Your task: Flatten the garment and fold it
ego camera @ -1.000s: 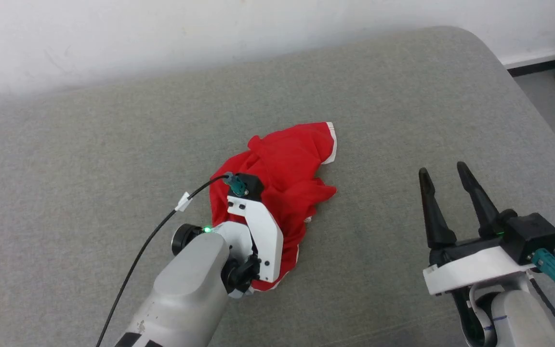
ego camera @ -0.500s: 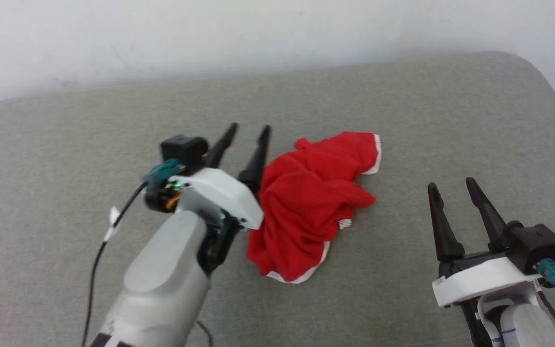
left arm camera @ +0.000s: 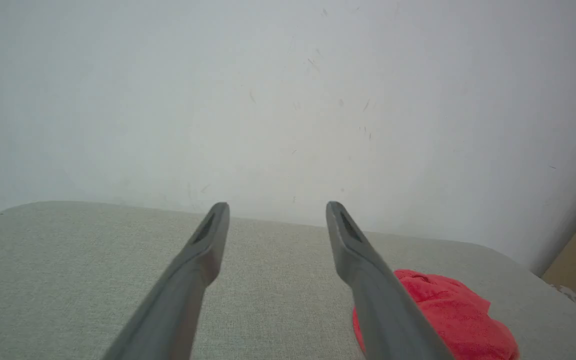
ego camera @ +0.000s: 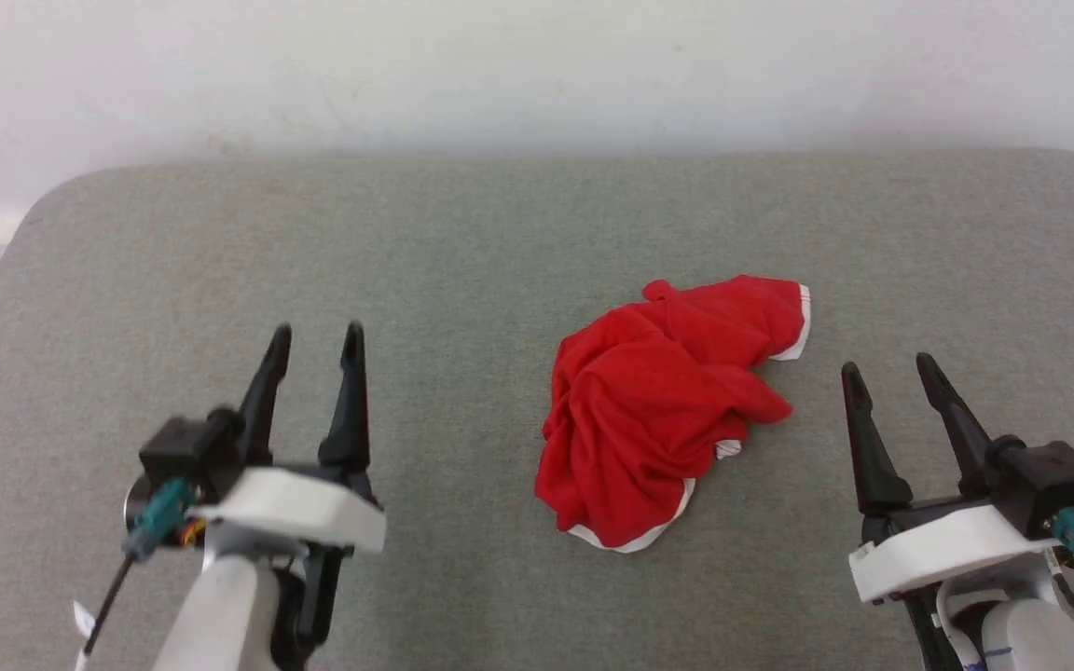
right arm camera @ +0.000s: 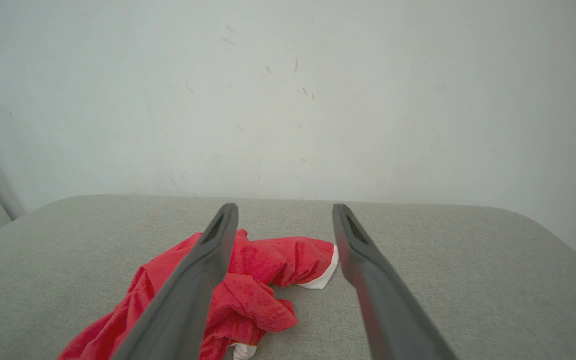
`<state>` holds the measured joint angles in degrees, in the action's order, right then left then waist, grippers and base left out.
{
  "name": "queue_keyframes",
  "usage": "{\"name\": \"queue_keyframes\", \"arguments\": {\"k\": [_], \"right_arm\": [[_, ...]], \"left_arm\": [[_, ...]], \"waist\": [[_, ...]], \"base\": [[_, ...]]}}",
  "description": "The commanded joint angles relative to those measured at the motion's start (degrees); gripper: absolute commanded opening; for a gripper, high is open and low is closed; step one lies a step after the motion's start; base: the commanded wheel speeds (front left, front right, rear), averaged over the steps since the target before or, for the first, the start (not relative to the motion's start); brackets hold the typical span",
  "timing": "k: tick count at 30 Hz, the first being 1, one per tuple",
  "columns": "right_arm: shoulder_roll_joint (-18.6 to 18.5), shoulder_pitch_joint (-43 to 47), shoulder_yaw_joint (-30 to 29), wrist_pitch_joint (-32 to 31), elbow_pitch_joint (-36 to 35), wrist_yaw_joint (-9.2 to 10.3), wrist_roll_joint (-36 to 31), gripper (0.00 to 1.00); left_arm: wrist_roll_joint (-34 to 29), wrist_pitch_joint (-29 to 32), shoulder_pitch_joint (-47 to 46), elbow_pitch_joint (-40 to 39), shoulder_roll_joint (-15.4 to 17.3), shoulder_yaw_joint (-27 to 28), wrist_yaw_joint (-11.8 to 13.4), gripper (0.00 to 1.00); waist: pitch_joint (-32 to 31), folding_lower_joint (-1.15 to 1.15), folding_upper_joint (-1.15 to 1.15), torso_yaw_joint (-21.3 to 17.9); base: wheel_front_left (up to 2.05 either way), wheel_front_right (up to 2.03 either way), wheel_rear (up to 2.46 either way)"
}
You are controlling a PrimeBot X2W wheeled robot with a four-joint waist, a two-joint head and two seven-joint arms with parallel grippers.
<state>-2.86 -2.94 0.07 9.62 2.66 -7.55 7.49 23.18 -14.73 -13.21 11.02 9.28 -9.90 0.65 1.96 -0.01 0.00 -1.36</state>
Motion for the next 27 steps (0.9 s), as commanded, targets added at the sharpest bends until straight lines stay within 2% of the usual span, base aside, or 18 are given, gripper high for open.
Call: {"name": "queue_keyframes", "arguments": {"k": [1, 9, 16, 20, 21, 22, 23, 26, 27], "right_arm": [[-0.01, 0.94, -0.27, -0.23, -0.13, 0.06, -0.49, 1.00], [-0.01, 1.72, -1.40, -1.23, 0.89, 0.06, -1.13, 1.00], [-0.01, -0.98, -1.77, -4.97, 4.17, 0.06, -4.55, 1.00], [-0.01, -6.14, -0.64, -10.36, 10.00, 0.06, -8.45, 1.00], [-0.15, -9.17, 0.76, -13.72, 13.68, 0.06, -9.94, 1.00], [-0.15, -9.17, 0.76, -13.72, 13.68, 0.06, -9.94, 1.00], [-1.17, -12.11, 2.66, -17.40, 17.71, 0.06, -10.92, 1.00], [-2.17, -14.89, 4.30, -20.14, 21.33, 0.06, -11.01, 1.00], [-3.19, -17.20, 5.94, -22.10, 24.51, 0.06, -11.15, 1.00]], "left_arm": [[-1.47, -0.26, 2.19, -0.86, -0.77, 1.25, -0.69, 1.00], [-5.59, -0.26, 7.89, -4.22, -3.75, 7.35, -2.80, 1.00], [-7.26, -0.27, 8.31, -5.17, -5.37, 8.98, -4.08, 1.00], [-7.84, -0.27, 7.56, -5.60, -5.97, 9.08, -4.49, 1.00], [-7.84, -0.27, 7.11, -5.62, -6.12, 9.26, -4.73, 1.00], [-7.84, -0.27, 7.11, -5.62, -6.12, 9.26, -4.73, 1.00], [-7.75, -0.27, 6.55, -5.59, -6.22, 9.44, -4.99, 1.00], [-7.81, -0.27, 6.06, -5.50, -6.29, 9.40, -5.26, 1.00], [-7.76, -0.27, 5.76, -5.39, -6.34, 9.29, -5.45, 1.00]], "waist": [[0.18, 0.01, 0.00, 0.85], [0.99, 0.01, 0.00, 2.46], [2.24, 0.01, 0.00, 3.50], [3.47, 0.01, 0.00, 4.33], [4.20, 0.01, 0.00, 4.61], [4.20, 0.01, 0.00, 4.61], [4.95, 0.01, 0.00, 5.02], [5.56, 0.01, 0.00, 5.45], [5.97, 0.01, 0.00, 5.85]], "base": [[0.00, 0.00, 0.00], [0.00, 0.00, 0.00], [0.00, 0.00, 0.00], [0.00, 0.00, 0.00], [0.00, 0.00, 0.00], [0.00, 0.00, 0.00], [0.00, 0.00, 0.00], [0.00, 0.00, 0.00], [0.00, 0.00, 0.00]]}}
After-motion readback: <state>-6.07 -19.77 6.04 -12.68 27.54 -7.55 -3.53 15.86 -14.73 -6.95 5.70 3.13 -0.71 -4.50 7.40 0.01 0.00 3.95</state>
